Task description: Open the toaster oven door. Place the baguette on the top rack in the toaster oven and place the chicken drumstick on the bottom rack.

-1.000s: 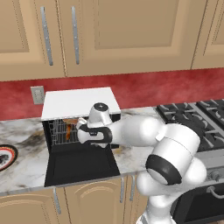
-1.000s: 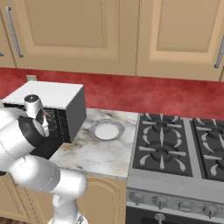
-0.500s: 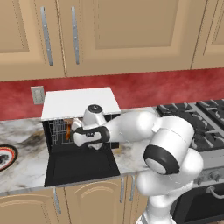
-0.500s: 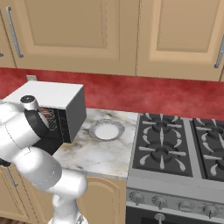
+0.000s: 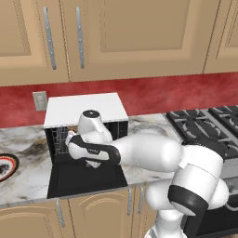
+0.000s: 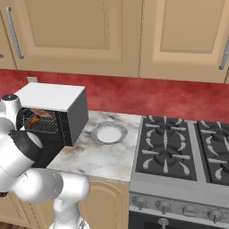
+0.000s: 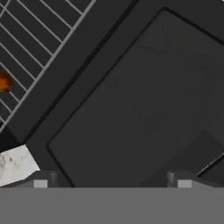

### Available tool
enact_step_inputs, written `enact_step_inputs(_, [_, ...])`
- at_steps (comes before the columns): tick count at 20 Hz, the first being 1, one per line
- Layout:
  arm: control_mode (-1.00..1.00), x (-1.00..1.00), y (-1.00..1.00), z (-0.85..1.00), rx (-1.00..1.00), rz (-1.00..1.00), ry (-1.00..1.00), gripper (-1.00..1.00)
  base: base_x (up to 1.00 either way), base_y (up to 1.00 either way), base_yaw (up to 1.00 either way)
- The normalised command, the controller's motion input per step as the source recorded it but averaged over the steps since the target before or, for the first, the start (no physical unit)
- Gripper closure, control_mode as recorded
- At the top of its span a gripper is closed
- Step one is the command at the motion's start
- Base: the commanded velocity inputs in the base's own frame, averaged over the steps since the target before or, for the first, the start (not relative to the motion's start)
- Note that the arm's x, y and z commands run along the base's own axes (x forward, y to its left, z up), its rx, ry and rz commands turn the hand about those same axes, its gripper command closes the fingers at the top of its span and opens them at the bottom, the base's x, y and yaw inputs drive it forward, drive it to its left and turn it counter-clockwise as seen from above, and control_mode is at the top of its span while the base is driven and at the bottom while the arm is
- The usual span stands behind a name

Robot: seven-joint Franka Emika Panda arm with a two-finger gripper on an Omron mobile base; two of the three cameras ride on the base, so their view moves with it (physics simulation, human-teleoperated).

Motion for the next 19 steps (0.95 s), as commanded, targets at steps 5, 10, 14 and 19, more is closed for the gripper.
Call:
enact_step_inputs(5, [-1.00,-1.00,0.17,0.52,0.00,0.00,0.23,-1.00,0.00,0.00,0.00])
enact_step_inputs(10, [-1.00,-1.00,-0.18,0.34,-0.01,0.07,0.13,-1.00,0.00,0.00,0.00])
enact_step_inputs(14, [-1.00,-1.00,-0.80,0.36,-0.05,0.18,0.00,-1.00,0.00,0.00,0.00])
enact_step_inputs(19, [-1.00,-0.77,-1.00,0.27,-0.05,0.24,-0.05,-1.00,0.00,0.00,0.00])
